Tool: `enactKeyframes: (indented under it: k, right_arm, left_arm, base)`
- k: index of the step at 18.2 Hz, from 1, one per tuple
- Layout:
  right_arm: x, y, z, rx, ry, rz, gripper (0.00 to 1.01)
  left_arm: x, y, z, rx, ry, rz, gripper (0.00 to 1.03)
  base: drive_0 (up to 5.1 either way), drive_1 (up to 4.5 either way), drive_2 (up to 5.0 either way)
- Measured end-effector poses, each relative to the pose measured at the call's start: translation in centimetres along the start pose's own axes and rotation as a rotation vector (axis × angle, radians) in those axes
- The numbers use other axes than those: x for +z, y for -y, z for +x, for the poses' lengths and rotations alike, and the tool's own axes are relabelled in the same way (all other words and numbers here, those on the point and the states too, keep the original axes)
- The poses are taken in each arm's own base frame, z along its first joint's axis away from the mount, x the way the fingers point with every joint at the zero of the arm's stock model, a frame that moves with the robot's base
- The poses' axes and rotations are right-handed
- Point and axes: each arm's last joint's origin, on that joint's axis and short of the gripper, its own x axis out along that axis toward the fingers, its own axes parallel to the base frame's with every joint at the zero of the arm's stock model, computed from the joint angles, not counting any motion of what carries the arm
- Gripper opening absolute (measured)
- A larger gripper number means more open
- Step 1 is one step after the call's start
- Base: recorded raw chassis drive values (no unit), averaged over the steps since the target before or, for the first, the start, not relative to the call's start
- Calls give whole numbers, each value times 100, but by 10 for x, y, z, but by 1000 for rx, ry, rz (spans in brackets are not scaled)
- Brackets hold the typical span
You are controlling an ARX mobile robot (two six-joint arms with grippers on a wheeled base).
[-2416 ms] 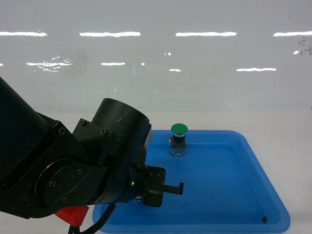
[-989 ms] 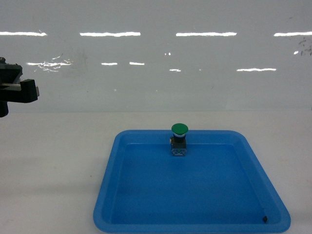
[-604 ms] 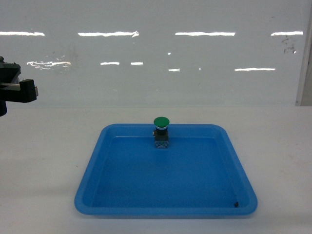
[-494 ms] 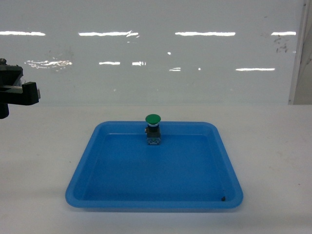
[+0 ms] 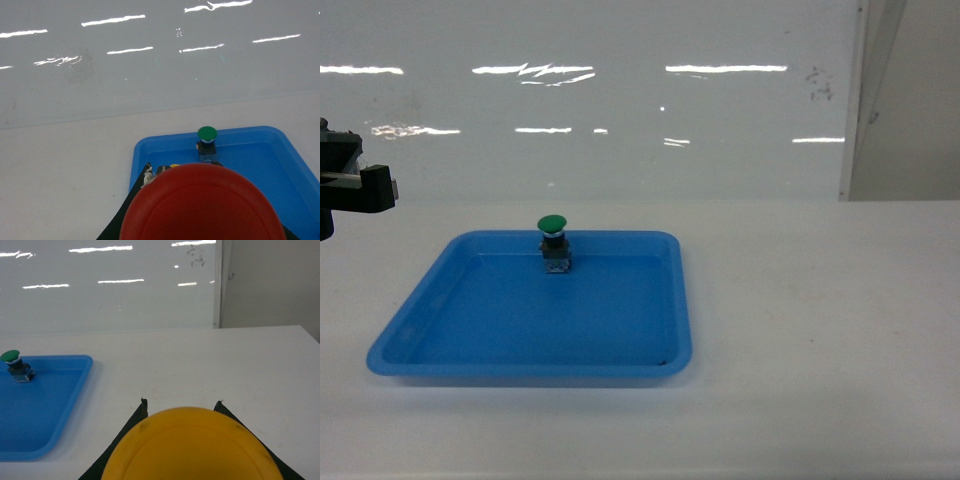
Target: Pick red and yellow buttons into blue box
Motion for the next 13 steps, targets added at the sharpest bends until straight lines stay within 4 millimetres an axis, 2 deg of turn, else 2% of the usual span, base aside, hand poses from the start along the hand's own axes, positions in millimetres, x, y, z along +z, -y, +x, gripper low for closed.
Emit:
enactKeyframes:
  k: [13]
  right_arm:
    - [0, 0, 0, 0, 2, 0, 34]
  left_arm:
    - [0, 0, 0, -1, 1, 0, 25]
  base:
    - [0, 0, 0]
